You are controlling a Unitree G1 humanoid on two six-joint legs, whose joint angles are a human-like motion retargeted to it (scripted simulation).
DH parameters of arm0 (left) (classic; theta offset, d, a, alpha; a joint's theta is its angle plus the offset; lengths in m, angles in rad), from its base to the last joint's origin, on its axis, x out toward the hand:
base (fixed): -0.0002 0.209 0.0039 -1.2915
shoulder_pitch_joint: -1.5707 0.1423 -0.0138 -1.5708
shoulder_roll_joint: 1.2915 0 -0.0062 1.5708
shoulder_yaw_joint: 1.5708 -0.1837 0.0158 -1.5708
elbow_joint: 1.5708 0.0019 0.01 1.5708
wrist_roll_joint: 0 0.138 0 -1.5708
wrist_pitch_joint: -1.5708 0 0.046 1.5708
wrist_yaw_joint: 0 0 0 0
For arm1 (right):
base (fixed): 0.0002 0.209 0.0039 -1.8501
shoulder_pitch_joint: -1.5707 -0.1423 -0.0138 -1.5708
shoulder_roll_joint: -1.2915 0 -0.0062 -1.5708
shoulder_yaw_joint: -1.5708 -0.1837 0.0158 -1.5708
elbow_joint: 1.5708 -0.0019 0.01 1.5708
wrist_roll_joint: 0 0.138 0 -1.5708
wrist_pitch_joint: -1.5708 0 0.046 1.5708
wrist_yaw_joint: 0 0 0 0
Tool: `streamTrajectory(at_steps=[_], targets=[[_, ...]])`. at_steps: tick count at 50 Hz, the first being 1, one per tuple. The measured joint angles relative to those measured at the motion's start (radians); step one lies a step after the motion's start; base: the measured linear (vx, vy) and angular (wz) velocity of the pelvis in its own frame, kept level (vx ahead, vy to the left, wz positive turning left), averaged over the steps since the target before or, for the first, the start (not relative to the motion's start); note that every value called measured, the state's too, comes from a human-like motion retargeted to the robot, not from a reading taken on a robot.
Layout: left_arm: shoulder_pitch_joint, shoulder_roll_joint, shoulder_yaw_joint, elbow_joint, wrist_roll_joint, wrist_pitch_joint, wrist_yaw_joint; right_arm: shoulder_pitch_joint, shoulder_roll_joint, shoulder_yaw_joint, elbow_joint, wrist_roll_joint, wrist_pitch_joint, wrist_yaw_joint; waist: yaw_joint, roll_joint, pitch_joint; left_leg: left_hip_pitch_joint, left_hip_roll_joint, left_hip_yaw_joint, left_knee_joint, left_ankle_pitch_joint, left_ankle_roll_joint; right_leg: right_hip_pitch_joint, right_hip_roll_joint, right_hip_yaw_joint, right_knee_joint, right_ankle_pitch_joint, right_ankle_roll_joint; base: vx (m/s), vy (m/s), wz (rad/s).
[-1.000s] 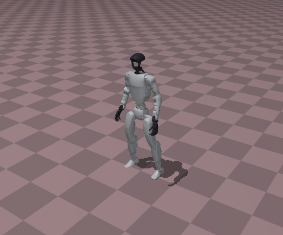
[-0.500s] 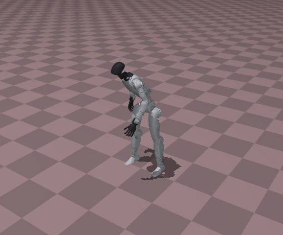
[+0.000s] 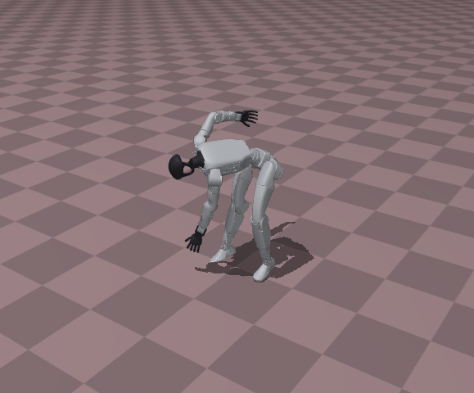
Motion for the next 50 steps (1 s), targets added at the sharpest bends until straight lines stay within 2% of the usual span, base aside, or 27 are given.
streamTrajectory(at_steps=[5,10,20,23,26,32,39,43,50], targets=[[0.006,-0.025,-0.005,0.002,0.021,0.006,0.013,0.003,0.013,0.002,0.010,0.003,0.010,0.016,0.006,-0.003,0.000,0.000,0.005,0.007,0.017,-0.011,0.001,0.010,0.000,0.001,-0.013,0.008,0.000,-0.02,0.04,-0.14],[0.142,-0.103,0.041,-0.065,0.043,-0.023,0.033,-0.046,0.054,-0.057,0.032,-0.040,0.012,-0.026,0.060,0.087,0.000,0.014,-0.012,-0.051,0.022,-0.014,-0.009,0.068,-0.007,-0.058,-0.017,-0.002,0.000,-0.01,0.01,0.01],[0.669,-0.309,0.299,-0.210,0.035,-0.108,-0.001,-0.201,0.156,-0.167,0.085,-0.118,-0.025,-0.190,0.220,0.154,0.000,0.568,-0.049,-0.076,-0.096,-0.072,-0.018,0.577,-0.016,-0.108,0.005,-0.109,0.000,0.08,0.00,0.11],[0.766,-0.327,0.362,-0.263,-0.063,-0.141,0.055,-0.313,0.206,-0.145,0.124,-0.124,0.001,-0.240,0.257,0.146,0.000,0.837,-0.135,-0.076,-0.355,-0.027,0.008,0.760,-0.073,-0.098,-0.065,-0.101,0.000,0.23,0.00,0.57],[0.936,-0.327,0.434,-0.349,-0.075,-0.156,0.033,-0.356,0.242,-0.142,0.147,-0.137,0.008,-0.262,0.297,0.156,-0.045,1.028,-0.163,-0.086,-0.467,-0.014,0.019,0.903,-0.089,-0.116,-0.051,-0.157,0.000,0.29,-0.05,0.36],[1.194,-0.336,0.504,-0.384,-0.109,-0.166,-0.046,-0.383,0.330,-0.177,0.225,-0.116,0.006,-0.282,0.410,0.194,-0.198,1.341,-0.195,-0.129,-0.690,0.023,0.022,1.125,-0.104,-0.175,-0.011,-0.270,0.000,0.31,-0.05,0.48],[1.375,-0.320,0.551,-0.288,0.014,-0.123,-0.100,-0.398,0.386,-0.179,0.294,-0.142,0.014,-0.267,0.496,0.214,-0.354,1.549,-0.219,-0.216,-0.810,0.026,0.033,1.317,-0.135,-0.270,0.025,-0.376,0.000,0.25,0.02,0.70],[1.420,-0.332,0.598,-0.192,0.090,-0.091,-0.138,-0.407,0.391,-0.158,0.314,-0.179,0.024,-0.224,0.545,0.203,-0.400,1.623,-0.232,-0.262,-0.837,0.017,0.043,1.393,-0.154,-0.318,0.054,-0.425,0.000,0.17,0.03,0.61],[1.499,-0.366,0.705,-0.071,0.116,-0.063,-0.192,-0.421,0.384,-0.124,0.331,-0.230,0.051,-0.139,0.618,0.167,-0.436,1.692,-0.249,-0.295,-0.846,-0.007,0.055,1.472,-0.177,-0.353,0.071,-0.469,-0.003,0.11,0.03,0.24]])
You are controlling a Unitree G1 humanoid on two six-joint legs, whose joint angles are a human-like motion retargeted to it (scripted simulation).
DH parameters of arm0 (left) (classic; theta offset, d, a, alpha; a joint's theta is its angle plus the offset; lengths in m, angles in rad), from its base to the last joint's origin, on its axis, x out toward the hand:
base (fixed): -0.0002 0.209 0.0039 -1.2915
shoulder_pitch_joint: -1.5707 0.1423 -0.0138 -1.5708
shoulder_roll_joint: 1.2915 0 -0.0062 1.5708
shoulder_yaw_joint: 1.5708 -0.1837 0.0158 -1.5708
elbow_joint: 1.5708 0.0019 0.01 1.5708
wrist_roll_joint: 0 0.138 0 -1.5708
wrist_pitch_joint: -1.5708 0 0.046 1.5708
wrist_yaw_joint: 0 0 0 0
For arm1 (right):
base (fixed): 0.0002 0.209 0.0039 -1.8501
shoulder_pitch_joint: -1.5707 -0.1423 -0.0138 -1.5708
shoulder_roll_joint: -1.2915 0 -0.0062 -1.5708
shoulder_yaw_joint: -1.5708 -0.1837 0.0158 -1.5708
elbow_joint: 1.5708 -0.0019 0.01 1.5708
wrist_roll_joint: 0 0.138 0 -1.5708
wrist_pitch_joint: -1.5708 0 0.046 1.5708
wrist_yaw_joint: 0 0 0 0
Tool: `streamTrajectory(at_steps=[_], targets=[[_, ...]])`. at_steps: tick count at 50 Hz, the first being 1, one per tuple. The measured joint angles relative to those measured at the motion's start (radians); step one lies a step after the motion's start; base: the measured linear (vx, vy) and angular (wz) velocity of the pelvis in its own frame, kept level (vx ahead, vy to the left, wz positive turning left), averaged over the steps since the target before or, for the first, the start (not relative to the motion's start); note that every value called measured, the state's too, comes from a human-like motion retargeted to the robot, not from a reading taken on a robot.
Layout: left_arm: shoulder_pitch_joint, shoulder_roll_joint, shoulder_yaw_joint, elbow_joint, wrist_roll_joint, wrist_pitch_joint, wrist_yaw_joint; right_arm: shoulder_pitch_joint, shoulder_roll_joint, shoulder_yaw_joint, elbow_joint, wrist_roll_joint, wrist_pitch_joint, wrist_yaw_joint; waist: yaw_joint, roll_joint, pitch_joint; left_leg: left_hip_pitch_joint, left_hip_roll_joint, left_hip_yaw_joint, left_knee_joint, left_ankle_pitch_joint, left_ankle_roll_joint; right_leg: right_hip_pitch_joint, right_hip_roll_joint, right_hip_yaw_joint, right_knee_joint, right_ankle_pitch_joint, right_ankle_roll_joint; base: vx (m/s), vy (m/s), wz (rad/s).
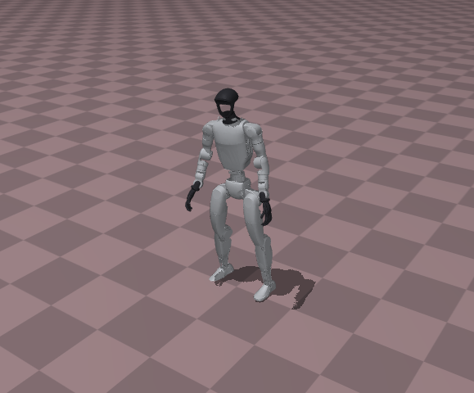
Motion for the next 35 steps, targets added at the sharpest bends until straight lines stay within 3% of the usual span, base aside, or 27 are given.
streamTrajectory(at_steps=[7,12,18,20,35], targets=[[0.079,-0.032,0.178,0.155,0.049,-0.015,-0.025,0.046,-0.001,-0.020,0.006,-0.119,0.016,0.053,0.032,-0.023,-0.072,0.024,-0.007,0.000,0.000,-0.019,0.001,0.038,-0.005,-0.006,-0.028,-0.006,-0.010,0.08,0.03,0.00],[0.122,-0.026,0.210,0.198,0.023,-0.028,-0.013,0.063,0.017,-0.013,0.058,-0.163,0.015,0.033,0.032,-0.040,-0.129,0.030,-0.012,-0.010,0.000,-0.025,0.006,0.051,-0.010,-0.020,-0.028,-0.016,-0.016,0.06,0.02,0.11],[0.143,-0.027,0.185,0.165,0.019,-0.043,-0.020,0.068,0.037,-0.001,0.113,-0.204,0.020,0.031,0.032,-0.052,-0.157,0.040,-0.015,-0.030,0.000,-0.029,0.010,0.072,-0.015,-0.043,-0.023,-0.029,-0.021,0.01,0.00,0.06],[0.174,-0.016,0.121,0.111,-0.047,-0.040,-0.035,0.080,0.034,0.041,0.109,-0.169,-0.020,0.080,0.023,-0.057,-0.168,0.021,-0.011,-0.031,0.045,-0.063,0.031,0.061,-0.017,-0.061,0.018,-0.065,-0.047,0.04,0.01,0.25],[0.178,0.017,0.036,-0.014,-0.078,-0.015,-0.017,0.055,-0.001,0.081,-0.009,-0.156,-0.017,0.161,0.033,-0.076,-0.131,0.028,-0.015,-0.048,0.017,-0.032,0.027,0.073,-0.014,-0.059,-0.011,-0.051,-0.043,0.00,0.00,0.00]])
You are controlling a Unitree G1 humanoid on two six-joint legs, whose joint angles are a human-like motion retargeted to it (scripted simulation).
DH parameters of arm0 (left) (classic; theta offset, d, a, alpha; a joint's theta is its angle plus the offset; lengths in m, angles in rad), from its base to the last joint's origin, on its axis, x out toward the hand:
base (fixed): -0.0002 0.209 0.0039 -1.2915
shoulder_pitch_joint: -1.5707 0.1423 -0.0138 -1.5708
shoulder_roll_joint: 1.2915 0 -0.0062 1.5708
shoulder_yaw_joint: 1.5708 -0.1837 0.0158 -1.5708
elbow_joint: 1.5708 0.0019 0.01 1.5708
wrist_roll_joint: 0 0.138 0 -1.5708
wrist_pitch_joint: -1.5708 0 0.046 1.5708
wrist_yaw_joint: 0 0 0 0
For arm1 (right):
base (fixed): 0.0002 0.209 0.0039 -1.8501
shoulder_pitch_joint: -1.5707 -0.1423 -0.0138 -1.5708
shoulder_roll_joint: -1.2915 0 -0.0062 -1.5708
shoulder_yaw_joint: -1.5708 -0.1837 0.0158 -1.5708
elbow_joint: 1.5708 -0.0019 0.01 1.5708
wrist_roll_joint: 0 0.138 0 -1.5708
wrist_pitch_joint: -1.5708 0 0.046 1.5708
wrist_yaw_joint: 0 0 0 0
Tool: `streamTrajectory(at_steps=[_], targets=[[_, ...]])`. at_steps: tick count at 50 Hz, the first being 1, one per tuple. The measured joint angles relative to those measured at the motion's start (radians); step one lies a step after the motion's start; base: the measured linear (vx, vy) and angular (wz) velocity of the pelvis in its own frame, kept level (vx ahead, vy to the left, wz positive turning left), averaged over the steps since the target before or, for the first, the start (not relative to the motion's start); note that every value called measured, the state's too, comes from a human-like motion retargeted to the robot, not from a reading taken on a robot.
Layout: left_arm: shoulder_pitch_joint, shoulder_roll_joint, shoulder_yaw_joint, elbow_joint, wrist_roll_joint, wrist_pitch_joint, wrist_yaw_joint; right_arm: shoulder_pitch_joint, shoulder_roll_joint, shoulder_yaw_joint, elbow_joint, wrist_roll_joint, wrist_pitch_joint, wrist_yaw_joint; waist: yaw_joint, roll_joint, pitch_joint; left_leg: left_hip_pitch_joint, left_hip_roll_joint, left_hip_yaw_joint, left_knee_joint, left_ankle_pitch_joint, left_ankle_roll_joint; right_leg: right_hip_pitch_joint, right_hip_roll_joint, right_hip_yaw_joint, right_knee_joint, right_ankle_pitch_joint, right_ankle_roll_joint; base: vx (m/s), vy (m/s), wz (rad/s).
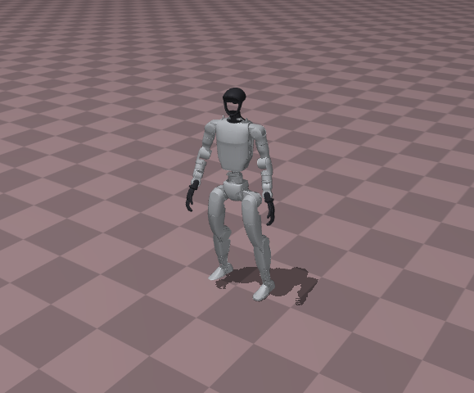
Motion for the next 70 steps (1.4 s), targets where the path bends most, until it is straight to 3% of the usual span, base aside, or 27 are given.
streamTrajectory(at_steps=[9,14,21,26,29,32,38,48,53,58,70], targets=[[0.013,0.057,0.002,-0.132,0.019,0.001,0.007,-0.088,-0.006,0.019,-0.110,-0.030,0.006,-0.001,0.038,-0.045,0.061,-0.050,0.003,-0.010,0.017,0.009,0.008,-0.036,0.005,-0.006,0.000,0.012,0.002,-0.02,-0.01,0.03],[0.031,0.101,0.011,-0.264,0.012,-0.015,0.028,-0.204,0.055,0.048,-0.080,0.016,-0.002,-0.047,0.093,-0.078,0.131,-0.105,0.011,-0.031,0.020,0.025,0.005,-0.082,0.014,-0.020,0.003,0.029,0.002,-0.10,-0.04,0.21],[0.008,0.146,0.009,-0.413,-0.093,-0.055,0.056,-0.436,0.159,0.048,0.063,0.196,-0.037,-0.151,0.164,-0.089,0.309,-0.251,0.030,-0.116,0.017,0.075,-0.013,-0.218,0.024,-0.094,0.077,0.041,-0.013,-0.19,-0.04,0.66],[-0.030,0.169,-0.006,-0.507,-0.187,-0.087,0.048,-0.656,0.138,0.088,0.134,0.207,-0.058,-0.234,0.188,-0.037,0.493,-0.403,0.042,-0.227,-0.013,0.153,-0.045,-0.360,0.025,-0.178,0.154,0.047,-0.043,-0.29,-0.05,1.02],[-0.001,0.164,0.009,-0.573,-0.134,-0.110,0.014,-0.802,0.101,0.148,0.167,0.165,-0.007,-0.265,0.178,0.000,0.562,-0.554,0.043,-0.287,-0.017,0.226,-0.066,-0.505,0.016,-0.227,0.214,0.054,-0.058,-0.32,-0.04,0.88],[0.090,0.186,-0.028,-0.654,-0.148,-0.126,-0.024,-0.930,0.065,0.199,0.220,0.090,0.016,-0.290,0.178,0.019,0.567,-0.738,0.018,-0.313,0.020,0.239,-0.102,-0.729,-0.046,-0.259,0.396,0.020,-0.065,-0.23,0.03,0.73],[0.203,0.252,-0.104,-0.739,-0.239,-0.134,-0.047,-1.296,-0.004,0.316,0.375,0.007,0.065,-0.393,0.155,0.048,0.567,-1.135,-0.052,-0.359,0.057,0.312,-0.102,-1.159,-0.146,-0.277,0.578,0.021,-0.070,-0.20,0.07,0.76],[0.210,0.259,-0.136,-0.657,-0.354,-0.132,-0.047,-1.772,-0.133,0.535,0.430,-0.046,0.120,-0.524,0.131,0.082,0.567,-1.610,-0.138,-0.410,0.045,0.405,-0.102,-1.701,-0.286,-0.286,0.794,-0.001,-0.085,-0.07,0.02,1.08],[0.174,0.240,-0.162,-0.615,-0.377,-0.147,-0.029,-1.818,-0.136,0.630,0.421,-0.120,0.141,-0.543,0.131,0.099,0.567,-1.641,-0.134,-0.434,0.035,0.414,-0.102,-1.716,-0.285,-0.314,0.793,-0.004,-0.093,0.00,-0.02,0.23],[0.140,0.232,-0.144,-0.603,-0.375,-0.150,-0.022,-1.731,-0.081,0.621,0.379,-0.139,0.148,-0.581,0.106,0.043,0.567,-1.598,-0.112,-0.404,0.040,0.404,-0.102,-1.687,-0.255,-0.285,0.772,0.010,-0.091,-0.03,-0.03,-0.55],[0.065,0.233,-0.020,-0.462,-0.236,-0.109,-0.040,-1.172,0.072,0.432,0.127,-0.094,0.025,-0.455,0.060,-0.141,0.567,-1.094,-0.051,-0.294,0.036,0.324,-0.102,-1.197,-0.152,-0.186,0.627,0.018,-0.064,0.03,-0.02,-0.87]])
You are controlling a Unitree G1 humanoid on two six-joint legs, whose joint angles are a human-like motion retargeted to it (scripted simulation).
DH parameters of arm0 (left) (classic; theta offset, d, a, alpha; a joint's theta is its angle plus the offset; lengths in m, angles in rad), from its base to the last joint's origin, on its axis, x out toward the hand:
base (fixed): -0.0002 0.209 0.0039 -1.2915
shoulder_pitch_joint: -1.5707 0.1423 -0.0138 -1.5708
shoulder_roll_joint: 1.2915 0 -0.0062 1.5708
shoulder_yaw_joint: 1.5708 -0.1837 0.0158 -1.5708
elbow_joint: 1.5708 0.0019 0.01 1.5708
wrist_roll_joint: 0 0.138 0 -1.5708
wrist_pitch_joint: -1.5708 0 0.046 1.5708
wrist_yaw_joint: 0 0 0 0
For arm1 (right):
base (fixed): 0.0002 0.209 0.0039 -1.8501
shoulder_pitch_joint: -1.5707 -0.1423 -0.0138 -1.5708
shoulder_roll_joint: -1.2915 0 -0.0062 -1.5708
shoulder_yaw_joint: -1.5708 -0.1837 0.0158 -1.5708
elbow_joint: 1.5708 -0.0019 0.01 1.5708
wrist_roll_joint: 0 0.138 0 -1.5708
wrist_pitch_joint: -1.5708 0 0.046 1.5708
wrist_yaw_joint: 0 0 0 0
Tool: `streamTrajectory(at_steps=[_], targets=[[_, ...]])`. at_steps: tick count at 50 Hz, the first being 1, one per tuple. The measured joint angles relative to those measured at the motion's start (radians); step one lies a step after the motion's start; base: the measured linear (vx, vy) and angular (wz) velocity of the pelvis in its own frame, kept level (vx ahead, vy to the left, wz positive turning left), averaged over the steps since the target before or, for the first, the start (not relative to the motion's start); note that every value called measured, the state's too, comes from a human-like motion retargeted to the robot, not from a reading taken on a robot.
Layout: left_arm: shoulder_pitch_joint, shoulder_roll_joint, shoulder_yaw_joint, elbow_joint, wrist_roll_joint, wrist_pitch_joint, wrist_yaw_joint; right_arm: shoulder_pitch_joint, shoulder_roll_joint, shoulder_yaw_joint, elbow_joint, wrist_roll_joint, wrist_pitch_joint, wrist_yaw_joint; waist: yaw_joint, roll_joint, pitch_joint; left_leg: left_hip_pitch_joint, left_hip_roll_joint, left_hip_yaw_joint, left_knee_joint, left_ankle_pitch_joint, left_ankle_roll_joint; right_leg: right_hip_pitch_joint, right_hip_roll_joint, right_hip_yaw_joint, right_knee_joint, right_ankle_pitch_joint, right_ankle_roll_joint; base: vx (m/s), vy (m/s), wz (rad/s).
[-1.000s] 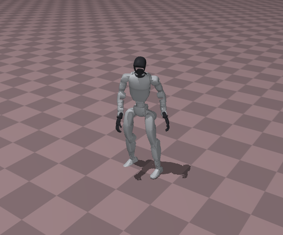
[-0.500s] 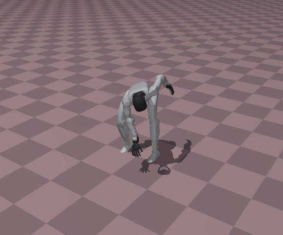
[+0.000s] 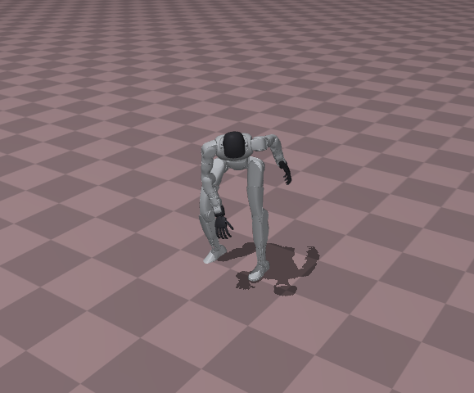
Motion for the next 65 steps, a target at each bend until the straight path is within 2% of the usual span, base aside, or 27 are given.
streamTrajectory(at_steps=[4,11,14,22,30,32,40,50,60,65], targets=[[-0.029,-0.003,0.033,0.049,0.080,0.010,0.023,0.197,0.027,-0.097,-0.090,0.048,-0.036,0.055,0.000,-0.044,-0.012,0.182,0.016,0.043,0.012,-0.050,0.000,0.185,0.030,0.038,-0.055,-0.009,0.007,0.11,0.01,-0.81],[-0.048,-0.072,0.074,0.146,0.191,0.027,0.113,0.573,0.057,-0.243,-0.169,0.118,-0.044,0.153,-0.016,-0.036,-0.141,0.461,0.075,0.113,0.000,-0.134,0.000,0.497,0.119,0.079,-0.235,0.016,0.028,0.19,0.08,-0.85],[-0.083,-0.088,0.077,0.190,0.148,0.038,0.176,0.678,0.070,-0.268,-0.143,0.150,-0.024,0.190,-0.035,-0.039,-0.191,0.593,0.079,0.160,-0.053,-0.134,0.031,0.636,0.147,0.129,-0.377,0.053,0.039,0.20,0.17,-0.94],[-0.152,-0.151,0.045,0.276,0.179,0.060,0.159,0.978,0.039,-0.399,-0.097,0.145,0.003,0.299,-0.082,0.011,-0.313,0.829,0.050,0.237,-0.053,-0.224,0.046,0.870,0.132,0.188,-0.464,0.041,0.077,0.20,0.15,-0.48],[-0.200,-0.192,0.037,0.297,0.208,0.069,0.147,1.113,0.040,-0.501,-0.025,0.185,0.017,0.269,-0.092,0.072,-0.365,0.978,0.029,0.294,-0.053,-0.277,0.064,1.053,0.126,0.223,-0.597,0.053,0.092,0.13,0.06,-0.39],[-0.161,-0.190,0.025,0.296,0.206,0.066,0.121,1.155,0.038,-0.502,-0.014,0.212,-0.013,0.297,-0.108,0.089,-0.406,0.998,0.038,0.323,-0.046,-0.312,0.092,1.062,0.132,0.224,-0.584,0.026,0.070,0.12,0.02,-0.44],[-0.114,-0.197,0.003,0.380,0.259,0.085,0.116,1.156,0.025,-0.521,0.069,0.255,-0.011,0.292,-0.145,0.130,-0.470,1.068,0.041,0.384,-0.052,-0.320,0.080,1.107,0.146,0.306,-0.634,0.035,0.057,0.05,-0.01,-0.54],[-0.088,-0.204,-0.047,0.399,0.275,0.098,0.111,1.181,0.001,-0.544,0.070,0.269,-0.006,0.287,-0.192,0.173,-0.491,1.093,0.048,0.378,-0.018,-0.348,0.087,1.135,0.146,0.287,-0.592,0.001,0.050,0.05,-0.02,0.06],[-0.076,-0.203,-0.041,0.364,0.286,0.105,0.078,1.237,0.014,-0.536,0.102,0.237,-0.007,0.307,-0.137,0.174,-0.524,1.131,0.054,0.336,-0.053,-0.336,0.088,1.184,0.146,0.235,-0.593,-0.017,0.051,0.08,-0.04,0.22],[-0.045,-0.197,-0.008,0.296,0.240,0.105,0.070,1.216,0.000,-0.529,0.069,0.222,-0.010,0.312,-0.124,0.176,-0.515,1.137,0.059,0.346,-0.053,-0.335,0.088,1.183,0.151,0.242,-0.591,-0.018,0.047,0.00,0.00,0.00]])
